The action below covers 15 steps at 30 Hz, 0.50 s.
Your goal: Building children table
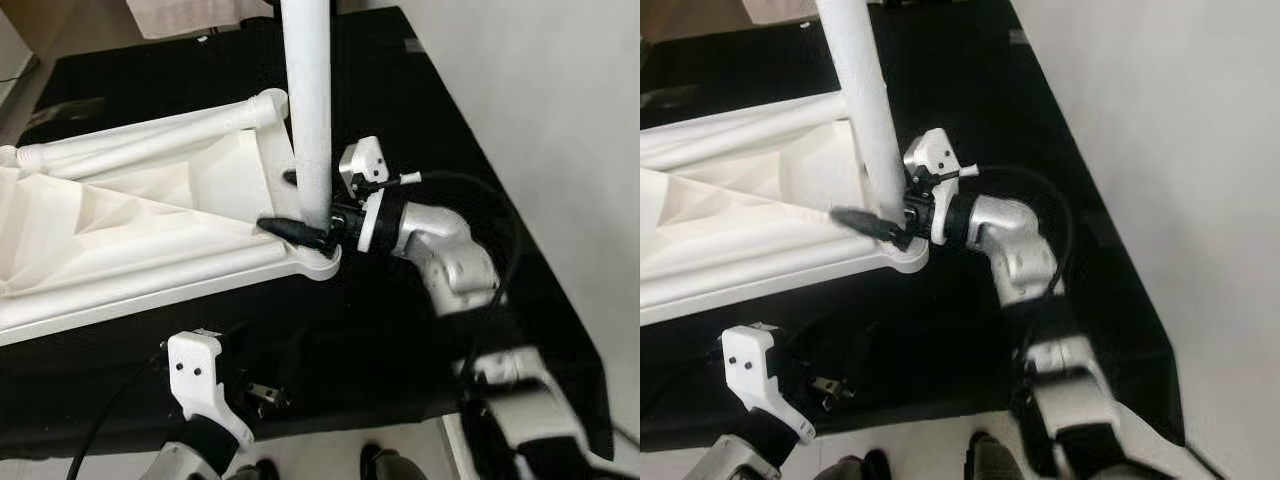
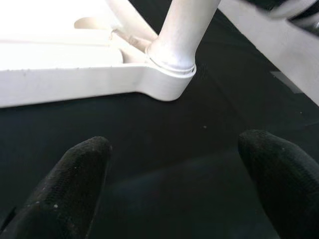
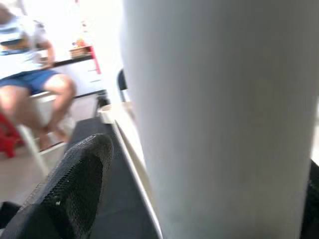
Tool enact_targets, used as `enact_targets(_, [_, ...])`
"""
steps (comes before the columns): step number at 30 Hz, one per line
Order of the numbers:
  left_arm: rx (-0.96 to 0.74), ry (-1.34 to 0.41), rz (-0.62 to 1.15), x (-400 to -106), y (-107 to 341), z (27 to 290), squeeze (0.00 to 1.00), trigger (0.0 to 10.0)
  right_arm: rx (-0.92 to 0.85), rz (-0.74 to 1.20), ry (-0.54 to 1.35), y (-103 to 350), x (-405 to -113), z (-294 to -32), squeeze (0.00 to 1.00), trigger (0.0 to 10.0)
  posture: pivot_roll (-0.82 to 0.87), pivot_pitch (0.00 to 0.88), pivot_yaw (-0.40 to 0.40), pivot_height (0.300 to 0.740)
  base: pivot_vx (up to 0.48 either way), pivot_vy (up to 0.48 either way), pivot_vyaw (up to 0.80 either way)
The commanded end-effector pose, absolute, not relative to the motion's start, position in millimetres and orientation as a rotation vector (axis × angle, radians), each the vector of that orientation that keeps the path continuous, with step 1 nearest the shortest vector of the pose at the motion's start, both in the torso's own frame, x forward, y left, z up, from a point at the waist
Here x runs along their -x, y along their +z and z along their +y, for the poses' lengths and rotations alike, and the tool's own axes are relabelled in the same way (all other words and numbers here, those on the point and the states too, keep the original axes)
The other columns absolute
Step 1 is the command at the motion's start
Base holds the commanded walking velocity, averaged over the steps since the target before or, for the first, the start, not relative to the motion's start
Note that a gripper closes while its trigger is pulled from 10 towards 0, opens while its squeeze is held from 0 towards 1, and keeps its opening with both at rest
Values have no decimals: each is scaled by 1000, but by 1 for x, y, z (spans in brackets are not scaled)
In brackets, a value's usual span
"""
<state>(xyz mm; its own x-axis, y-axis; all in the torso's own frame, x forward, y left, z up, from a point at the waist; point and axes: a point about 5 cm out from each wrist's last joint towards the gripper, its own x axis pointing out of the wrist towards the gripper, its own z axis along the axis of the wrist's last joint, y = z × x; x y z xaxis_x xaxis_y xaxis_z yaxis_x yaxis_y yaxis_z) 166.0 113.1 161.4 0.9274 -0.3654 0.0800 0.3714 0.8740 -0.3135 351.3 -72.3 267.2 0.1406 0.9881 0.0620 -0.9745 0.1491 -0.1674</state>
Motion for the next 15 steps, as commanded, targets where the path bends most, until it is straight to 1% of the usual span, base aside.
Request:
enact_targets(1, [327,-383,-1,-162,161,113,0,10000,70,-163,1468,263,-350,-68,0,10000,21,300,42,740,0,0,0])
enact_targets(4, [329,-384,2,-161,161,113,0,10000,47,-154,1473,268,-357,-68,0,10000,27,308,42,740,0,0,0])
enact_targets(5, [330,-384,5,-159,161,112,0,10000,52,-142,1498,268,-359,-67,0,7882,31,312,41,740,0,0,0])
enact_targets(6, [330,-384,7,-158,162,112,0,10000,53,-133,1517,268,-360,-65,0,6078,33,313,40,740,0,0,0])
enact_targets(7, [331,-384,8,-158,162,112,0,10000,53,-129,1537,268,-361,-65,0,1686,33,313,40,740,0,0,0])
enact_targets(8, [331,-384,8,-158,162,112,0,10000,53,-129,1537,268,-361,-65,0,1686,33,313,40,740,0,0,0])
enact_targets(9, [331,-384,9,-157,162,111,0,10000,51,-126,1555,267,-362,-64,0,0,34,315,39,740,0,0,0])
enact_targets(15, [333,-383,13,-157,161,110,0,10000,45,-120,1592,264,-362,-66,0,0,32,313,38,740,0,0,0])
